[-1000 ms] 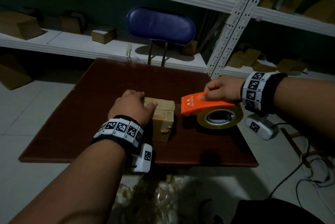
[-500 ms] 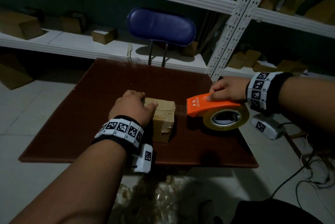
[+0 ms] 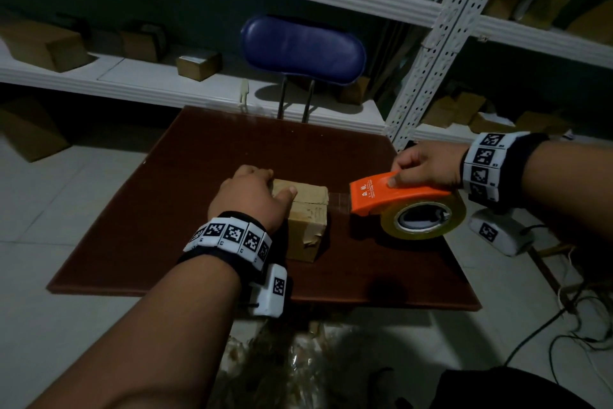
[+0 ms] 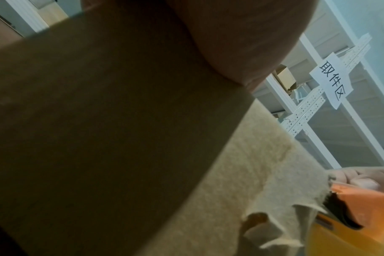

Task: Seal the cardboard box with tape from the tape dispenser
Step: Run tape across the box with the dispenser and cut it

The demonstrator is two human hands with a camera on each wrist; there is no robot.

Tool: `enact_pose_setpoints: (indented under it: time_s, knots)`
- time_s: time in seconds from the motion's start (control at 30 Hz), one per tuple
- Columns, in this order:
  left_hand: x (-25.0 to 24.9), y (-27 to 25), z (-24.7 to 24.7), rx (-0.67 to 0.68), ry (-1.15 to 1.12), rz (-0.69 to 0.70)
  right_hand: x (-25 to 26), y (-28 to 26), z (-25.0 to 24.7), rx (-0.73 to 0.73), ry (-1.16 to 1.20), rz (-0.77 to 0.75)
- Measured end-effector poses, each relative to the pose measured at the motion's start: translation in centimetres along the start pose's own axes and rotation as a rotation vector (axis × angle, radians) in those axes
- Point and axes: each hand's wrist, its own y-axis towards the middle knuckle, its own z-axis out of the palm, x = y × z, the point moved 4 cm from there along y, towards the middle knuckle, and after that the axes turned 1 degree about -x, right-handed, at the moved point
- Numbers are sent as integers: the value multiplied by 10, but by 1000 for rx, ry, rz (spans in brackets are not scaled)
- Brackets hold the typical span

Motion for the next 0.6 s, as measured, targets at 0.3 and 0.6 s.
enact_pose_setpoints:
  time_s: [0.3, 0.6]
  knots:
    - [1, 1, 1, 3, 21, 8, -1, 1, -2, 22, 29, 7]
    - [0, 3, 1, 2, 16, 4, -4, -2, -2, 13, 38, 7]
